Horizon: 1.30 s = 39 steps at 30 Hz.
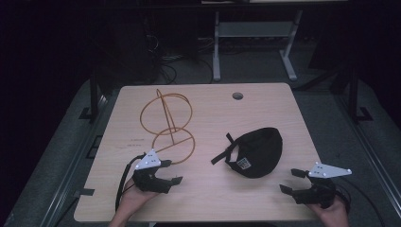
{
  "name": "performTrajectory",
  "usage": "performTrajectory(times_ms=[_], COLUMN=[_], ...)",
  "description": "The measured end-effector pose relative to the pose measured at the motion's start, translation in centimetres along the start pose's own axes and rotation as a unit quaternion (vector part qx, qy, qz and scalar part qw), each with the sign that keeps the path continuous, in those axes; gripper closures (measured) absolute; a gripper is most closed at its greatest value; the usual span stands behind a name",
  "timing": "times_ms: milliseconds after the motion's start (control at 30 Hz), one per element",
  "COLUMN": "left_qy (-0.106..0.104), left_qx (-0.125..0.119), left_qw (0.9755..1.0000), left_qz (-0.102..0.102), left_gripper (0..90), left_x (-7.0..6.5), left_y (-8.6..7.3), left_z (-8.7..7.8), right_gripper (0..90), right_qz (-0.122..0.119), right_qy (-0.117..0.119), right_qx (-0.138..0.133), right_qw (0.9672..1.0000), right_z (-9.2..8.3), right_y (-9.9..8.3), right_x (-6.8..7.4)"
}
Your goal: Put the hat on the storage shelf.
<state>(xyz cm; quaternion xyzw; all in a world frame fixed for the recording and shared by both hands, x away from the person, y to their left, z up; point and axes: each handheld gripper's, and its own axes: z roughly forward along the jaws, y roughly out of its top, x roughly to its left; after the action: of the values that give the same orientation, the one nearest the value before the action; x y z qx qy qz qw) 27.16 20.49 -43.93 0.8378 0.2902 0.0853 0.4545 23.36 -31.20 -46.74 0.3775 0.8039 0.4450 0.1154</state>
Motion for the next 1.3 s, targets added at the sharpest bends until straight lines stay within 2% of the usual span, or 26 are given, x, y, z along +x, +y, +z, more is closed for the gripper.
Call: performTrajectory(times_ms=[200,267,400,433,533,767,900,1067,1300], left_qy=[-0.006,-0.002,-0.01,-0.009,-0.013,-0.029,-0.038,-0.054,-0.078], left_qx=[0.006,0.007,0.011,0.012,0.01,0.014,0.014,0.019,0.011], left_qw=[1.0,0.9999,0.9999,0.9998,0.9997,0.9984,0.9977,0.9956,0.9935], left_qz=[0.0,0.009,0.007,0.016,0.02,0.047,0.054,0.074,0.082], left_gripper=[21.3,20.9,19.7,19.7,19.7,19.6,19.7,20.0,20.8], left_x=[-0.1,-0.4,-0.7,-0.9,-1.3,-2.6,-3.3,-4.6,-5.4], left_y=[0.0,0.1,0.3,0.5,0.8,2.5,3.2,4.6,6.7], left_z=[0.3,0.3,0.6,0.7,0.8,1.9,2.4,3.2,4.6], right_gripper=[18.0,18.0,17.9,17.9,17.8,17.7,17.6,17.5,17.6], right_qz=[0.0,0.001,-0.002,-0.003,-0.004,-0.004,0.0,-0.001,-0.004], right_qy=[0.001,0.003,0.0,0.0,0.0,0.002,0.003,0.007,0.011], right_qx=[0.0,-0.003,-0.006,-0.006,-0.009,-0.004,-0.011,-0.01,-0.014], right_qw=[1.0,1.0,1.0,1.0,1.0,1.0,0.9999,0.9999,0.9998], right_z=[0.0,-0.1,-0.1,-0.2,-0.2,-0.1,-0.3,-0.4,-0.4], right_y=[0.0,0.1,0.1,0.1,0.2,0.1,0.1,0.0,0.1], right_x=[-0.1,0.0,0.1,0.2,0.2,0.2,0.1,-0.1,0.1])
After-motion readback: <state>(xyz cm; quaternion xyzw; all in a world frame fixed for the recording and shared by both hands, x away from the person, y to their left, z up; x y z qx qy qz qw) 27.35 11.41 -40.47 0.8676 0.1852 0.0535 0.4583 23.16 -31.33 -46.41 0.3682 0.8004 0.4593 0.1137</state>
